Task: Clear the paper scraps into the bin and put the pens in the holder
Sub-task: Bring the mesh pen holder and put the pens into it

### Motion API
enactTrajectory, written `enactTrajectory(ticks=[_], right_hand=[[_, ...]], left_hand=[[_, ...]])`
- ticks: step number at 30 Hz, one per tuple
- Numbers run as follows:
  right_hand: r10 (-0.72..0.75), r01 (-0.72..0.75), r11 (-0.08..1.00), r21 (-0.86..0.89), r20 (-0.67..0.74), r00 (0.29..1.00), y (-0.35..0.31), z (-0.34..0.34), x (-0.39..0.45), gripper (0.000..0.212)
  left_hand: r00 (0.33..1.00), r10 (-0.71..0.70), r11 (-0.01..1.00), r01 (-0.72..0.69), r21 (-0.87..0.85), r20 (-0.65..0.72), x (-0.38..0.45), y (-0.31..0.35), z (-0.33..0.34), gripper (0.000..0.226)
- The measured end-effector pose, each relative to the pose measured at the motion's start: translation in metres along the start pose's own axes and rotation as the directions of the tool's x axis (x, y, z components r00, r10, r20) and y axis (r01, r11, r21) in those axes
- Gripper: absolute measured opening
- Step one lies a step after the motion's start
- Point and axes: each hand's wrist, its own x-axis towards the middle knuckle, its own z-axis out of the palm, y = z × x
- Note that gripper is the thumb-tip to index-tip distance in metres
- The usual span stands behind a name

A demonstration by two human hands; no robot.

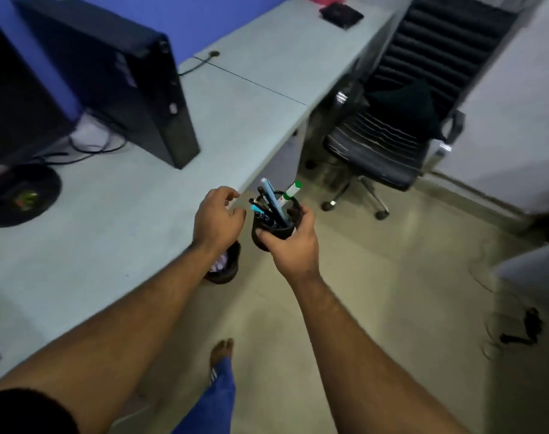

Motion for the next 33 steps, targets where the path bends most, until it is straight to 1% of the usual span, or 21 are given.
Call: enactTrajectory(ticks=[2,3,5,8,10,12,14,16,19,20,23,27,31,33], right_hand=[[-0.02,0.025,0.998,-0.063,0.068,0.997,-0.018,0.052,0.013,0.069],[-0.038,0.047,0.996,-0.076,0.11,0.993,-0.029,0.091,0.024,0.07],[-0.042,0.053,0.996,-0.067,0.154,0.987,-0.036,0.113,0.031,0.069],[-0.013,0.043,0.994,-0.104,0.272,0.962,-0.045,0.189,0.054,0.073],[-0.001,0.046,0.991,-0.128,0.33,0.944,-0.047,0.223,0.064,0.077],[0.016,0.045,0.988,-0.149,0.381,0.924,-0.048,0.26,0.074,0.077],[0.015,0.051,0.987,-0.149,0.414,0.91,-0.046,0.29,0.082,0.075],[0.007,0.064,0.987,-0.149,0.436,0.9,-0.042,0.314,0.088,0.073],[-0.012,0.09,0.984,-0.153,0.451,0.892,-0.037,0.344,0.089,0.074],[-0.015,0.094,0.984,-0.154,0.449,0.894,-0.037,0.351,0.089,0.074],[-0.014,0.1,0.982,-0.162,0.463,0.886,-0.034,0.368,0.081,0.075],[0.002,0.097,0.977,-0.188,0.468,0.884,-0.026,0.37,0.074,0.079],[0.005,0.111,0.969,-0.219,0.47,0.882,-0.026,0.37,0.078,0.071],[0.019,0.099,0.97,-0.222,0.476,0.879,-0.026,0.37,0.078,0.07]], left_hand=[[0.999,-0.013,0.998,0.015,0.06,-0.047,0.025,-0.042,-0.029,0.03],[0.995,-0.048,0.994,0.056,0.093,-0.089,0.042,-0.074,-0.051,0.032],[0.991,-0.075,0.984,0.091,0.154,-0.11,0.044,-0.104,-0.06,0.034],[0.978,-0.144,0.946,0.181,0.269,-0.151,0.065,-0.177,-0.094,0.041],[0.974,-0.172,0.918,0.214,0.334,-0.15,0.069,-0.216,-0.107,0.047],[0.96,-0.235,0.872,0.277,0.403,-0.149,0.074,-0.256,-0.119,0.057],[0.945,-0.29,0.806,0.326,0.494,-0.149,0.07,-0.29,-0.123,0.069],[0.95,-0.279,0.757,0.306,0.577,-0.139,0.061,-0.312,-0.123,0.076],[0.972,-0.192,0.731,0.235,0.641,-0.137,0.054,-0.322,-0.118,0.075],[0.973,-0.182,0.727,0.229,0.647,-0.139,0.056,-0.322,-0.117,0.074],[0.973,-0.188,0.728,0.231,0.645,-0.136,0.056,-0.325,-0.118,0.07],[0.975,-0.17,0.727,0.223,0.65,-0.145,0.057,-0.329,-0.116,0.063],[0.973,-0.174,0.713,0.231,0.662,-0.152,0.059,-0.332,-0.114,0.063],[0.968,-0.201,0.711,0.249,0.658,-0.15,0.059,-0.333,-0.113,0.065]])
